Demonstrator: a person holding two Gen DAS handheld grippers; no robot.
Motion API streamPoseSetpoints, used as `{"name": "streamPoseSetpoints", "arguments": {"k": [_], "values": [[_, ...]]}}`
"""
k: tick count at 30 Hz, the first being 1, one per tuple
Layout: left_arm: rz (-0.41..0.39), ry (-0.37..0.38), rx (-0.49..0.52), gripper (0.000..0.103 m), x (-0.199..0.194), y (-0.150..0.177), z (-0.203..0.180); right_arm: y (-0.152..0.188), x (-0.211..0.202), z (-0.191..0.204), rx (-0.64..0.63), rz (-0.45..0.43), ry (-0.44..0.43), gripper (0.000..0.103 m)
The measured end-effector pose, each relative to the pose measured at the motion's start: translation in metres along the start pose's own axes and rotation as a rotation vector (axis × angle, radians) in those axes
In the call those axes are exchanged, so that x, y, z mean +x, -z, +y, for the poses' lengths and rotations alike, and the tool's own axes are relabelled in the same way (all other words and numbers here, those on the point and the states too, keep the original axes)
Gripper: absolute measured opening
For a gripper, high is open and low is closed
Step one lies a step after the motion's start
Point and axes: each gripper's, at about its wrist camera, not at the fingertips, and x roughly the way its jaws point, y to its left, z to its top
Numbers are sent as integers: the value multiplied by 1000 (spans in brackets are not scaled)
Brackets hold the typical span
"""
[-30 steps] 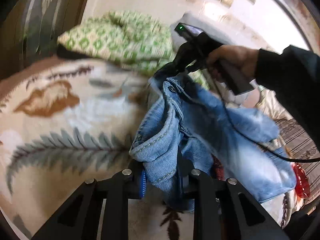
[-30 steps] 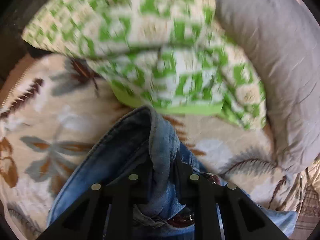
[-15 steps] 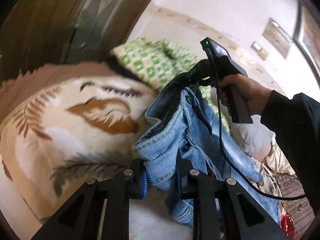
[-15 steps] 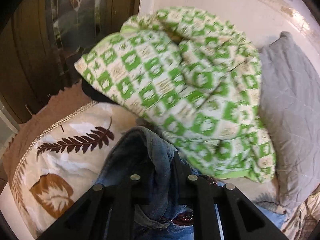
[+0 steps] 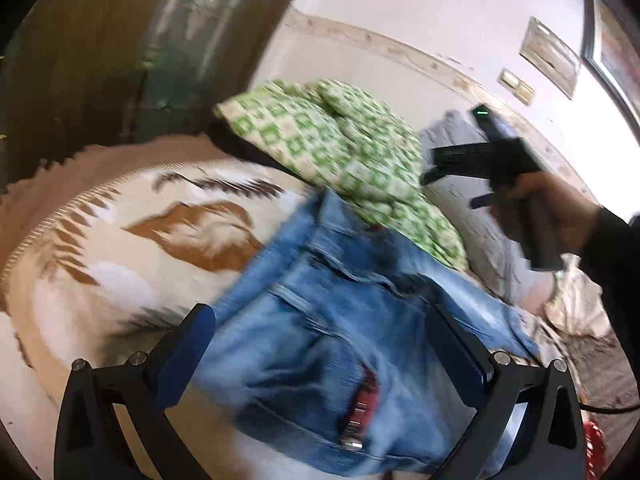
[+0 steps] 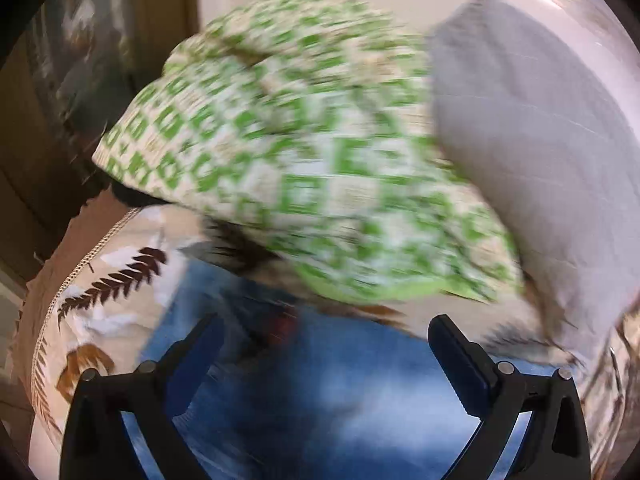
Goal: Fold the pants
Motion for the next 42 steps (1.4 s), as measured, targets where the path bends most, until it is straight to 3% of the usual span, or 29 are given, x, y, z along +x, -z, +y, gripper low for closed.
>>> {"name": "streamPoseSetpoints", "arguments": {"k": [4, 10, 16, 20, 25, 30, 34, 42], "values": [[12, 32, 77, 103, 4, 6, -28, 40, -48, -84, 73, -16, 54, 103], [69, 117, 256, 103, 7, 21, -97, 150, -132, -241, 265, -23, 157, 103], [213, 249, 485, 103, 18, 32, -179, 264, -187, -342, 388, 2, 226, 103], [281, 325, 671, 103, 27, 33, -233, 313, -199, -384, 503, 3, 179, 103], [339, 370, 809, 103, 39, 24, -276, 317, -199, -395, 526, -22, 108, 103], [387, 385, 956, 103, 75, 5, -304, 290, -175, -390, 522, -18, 9, 103], [489, 426, 1045, 103, 129, -15, -320, 253, -137, -390, 549, 26, -113, 103], [594, 374, 1209, 103, 252, -15, -342, 188, -26, -409, 588, 139, -264, 103]]}}
